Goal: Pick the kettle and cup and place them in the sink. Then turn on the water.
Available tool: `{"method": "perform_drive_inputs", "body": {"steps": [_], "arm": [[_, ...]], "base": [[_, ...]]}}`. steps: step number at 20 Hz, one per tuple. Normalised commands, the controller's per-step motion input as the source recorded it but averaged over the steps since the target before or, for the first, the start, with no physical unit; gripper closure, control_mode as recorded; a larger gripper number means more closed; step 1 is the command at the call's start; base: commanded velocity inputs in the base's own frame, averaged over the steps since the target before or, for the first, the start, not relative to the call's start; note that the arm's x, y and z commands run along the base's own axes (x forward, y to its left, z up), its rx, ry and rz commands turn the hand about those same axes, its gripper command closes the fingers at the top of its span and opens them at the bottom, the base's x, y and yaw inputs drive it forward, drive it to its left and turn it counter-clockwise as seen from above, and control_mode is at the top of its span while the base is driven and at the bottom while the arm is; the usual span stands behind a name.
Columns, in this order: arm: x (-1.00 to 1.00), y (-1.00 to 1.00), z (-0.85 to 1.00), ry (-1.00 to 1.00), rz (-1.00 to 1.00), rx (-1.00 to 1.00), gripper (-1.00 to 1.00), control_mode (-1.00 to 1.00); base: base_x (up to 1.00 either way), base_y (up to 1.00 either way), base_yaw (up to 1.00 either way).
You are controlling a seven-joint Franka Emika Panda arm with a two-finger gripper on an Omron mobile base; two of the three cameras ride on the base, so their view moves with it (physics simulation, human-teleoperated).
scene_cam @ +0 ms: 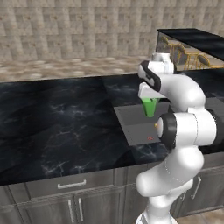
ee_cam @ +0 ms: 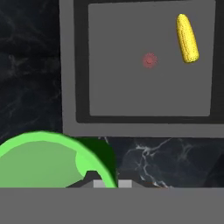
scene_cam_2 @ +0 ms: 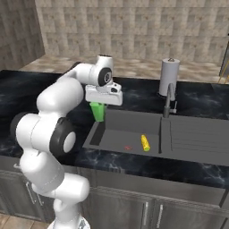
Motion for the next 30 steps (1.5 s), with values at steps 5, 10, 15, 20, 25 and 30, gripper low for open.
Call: {"method": "perform_drive_inputs", "body": {"steps": [5,10,15,20,25,30], "arm": [[0.06,-0.37,-0.25,0.0,0.07,0.0,1.0,-1.0],[0.27,-0.17,-0.24,0.0,0.03,0.0,1.0,-1.0],[0.29,-0.05,-0.31,0.0,0.01,0.0,1.0,-1.0],[0.43,0.0,-0.33,0.0,0.0,0.0,1.0,-1.0],[0.38,-0.02,-0.25,0.0,0.0,0.0,1.0,-1.0],[0.29,-0.01,-0.2,0.0,0.0,0.0,1.0,-1.0]], "base": [[0.0,0.0,0.0],[0.0,0.0,0.0],[0.0,0.0,0.0],[0.0,0.0,0.0],[0.0,0.0,0.0],[0.0,0.0,0.0]]}}
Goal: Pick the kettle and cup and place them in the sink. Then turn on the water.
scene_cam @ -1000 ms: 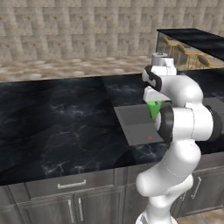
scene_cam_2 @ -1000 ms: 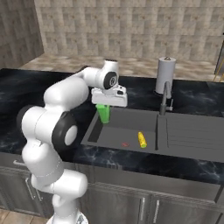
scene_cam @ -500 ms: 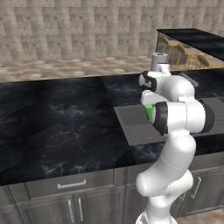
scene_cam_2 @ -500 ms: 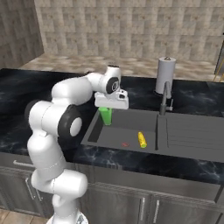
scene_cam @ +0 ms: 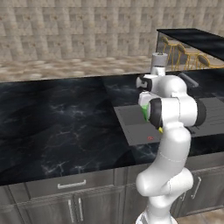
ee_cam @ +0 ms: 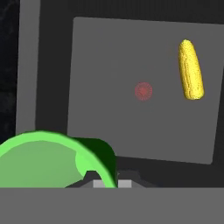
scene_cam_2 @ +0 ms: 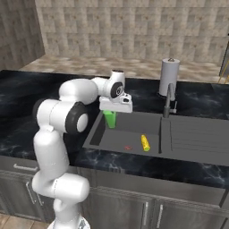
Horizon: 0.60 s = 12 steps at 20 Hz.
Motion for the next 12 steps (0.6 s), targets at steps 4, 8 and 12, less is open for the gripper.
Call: {"method": "perform_drive_inputs", "body": {"steps": [4,8,12], "arm": [[0.38,0.0,-0.14,-0.02,0.0,0.0,1.0,-1.0],[0.42,0.0,-0.2,-0.03,0.0,0.0,1.0,-1.0],[0.33,0.0,-0.4,-0.02,0.0,0.0,1.0,-1.0]], "base": [[0.0,0.0,0.0],[0.0,0.0,0.0],[0.0,0.0,0.0]]}}
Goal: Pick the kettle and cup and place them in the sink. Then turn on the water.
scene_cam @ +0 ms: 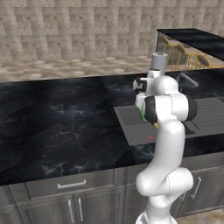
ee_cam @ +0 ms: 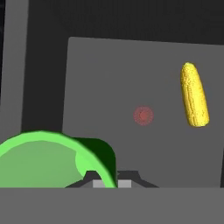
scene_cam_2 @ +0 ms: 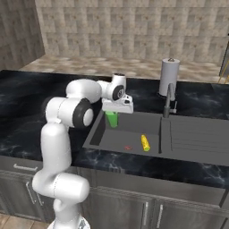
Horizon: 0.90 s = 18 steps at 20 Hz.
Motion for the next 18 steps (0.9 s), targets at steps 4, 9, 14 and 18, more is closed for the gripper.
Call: {"method": "perform_drive_inputs", "body": {"steps": [4,9,14,18], "arm": [[0.33,0.0,-0.5,-0.01,0.0,0.0,1.0,-1.0],[0.37,0.0,-0.44,0.0,0.0,0.0,1.0,-1.0],[0.36,0.0,-0.33,-0.01,0.0,0.0,1.0,-1.0],[0.24,0.0,-0.28,-0.01,0.0,0.0,1.0,-1.0]], "base": [[0.0,0.0,0.0],[0.0,0.0,0.0],[0.0,0.0,0.0],[0.0,0.0,0.0]]}}
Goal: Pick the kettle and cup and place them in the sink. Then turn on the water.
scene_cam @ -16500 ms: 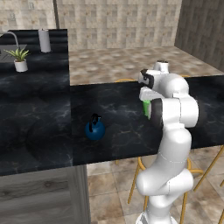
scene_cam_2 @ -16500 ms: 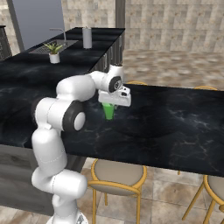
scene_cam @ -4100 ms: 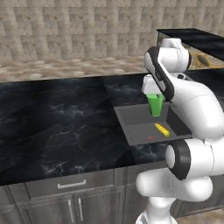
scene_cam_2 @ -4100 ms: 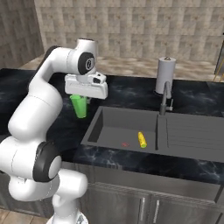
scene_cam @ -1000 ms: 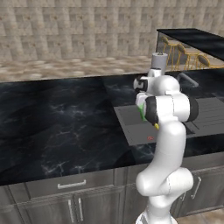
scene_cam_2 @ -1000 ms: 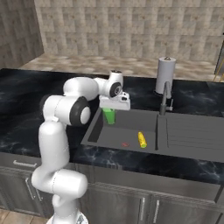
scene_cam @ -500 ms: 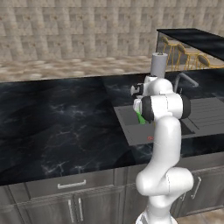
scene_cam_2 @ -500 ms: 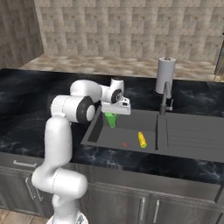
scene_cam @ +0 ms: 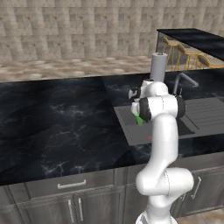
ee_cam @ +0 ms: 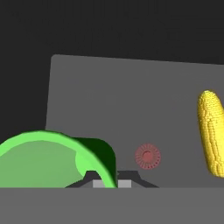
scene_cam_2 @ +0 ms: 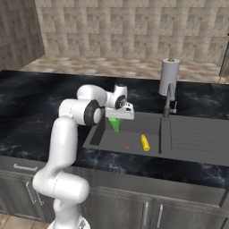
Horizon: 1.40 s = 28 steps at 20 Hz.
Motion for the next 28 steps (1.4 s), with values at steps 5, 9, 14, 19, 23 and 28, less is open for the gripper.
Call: {"method": "perform_drive_inputs", "body": {"steps": [5,9,14,19,23,28], "arm": [[0.18,0.0,-0.25,0.0,0.0,0.0,1.0,-1.0],[0.2,0.0,-0.25,0.0,0.0,0.0,1.0,-1.0],[0.18,0.0,-0.21,0.0,0.0,0.0,1.0,-1.0],[0.01,0.0,-0.16,0.0,0.0,0.0,1.0,-1.0],[0.0,0.0,-0.19,0.0,0.0,0.0,1.0,-1.0],[0.0,0.0,-0.3,-0.02,0.0,0.0,1.0,-1.0]], "base": [[0.0,0.0,0.0],[0.0,0.0,0.0],[0.0,0.0,0.0],[0.0,0.0,0.0],[0.0,0.0,0.0],[0.0,0.0,0.0]]}}
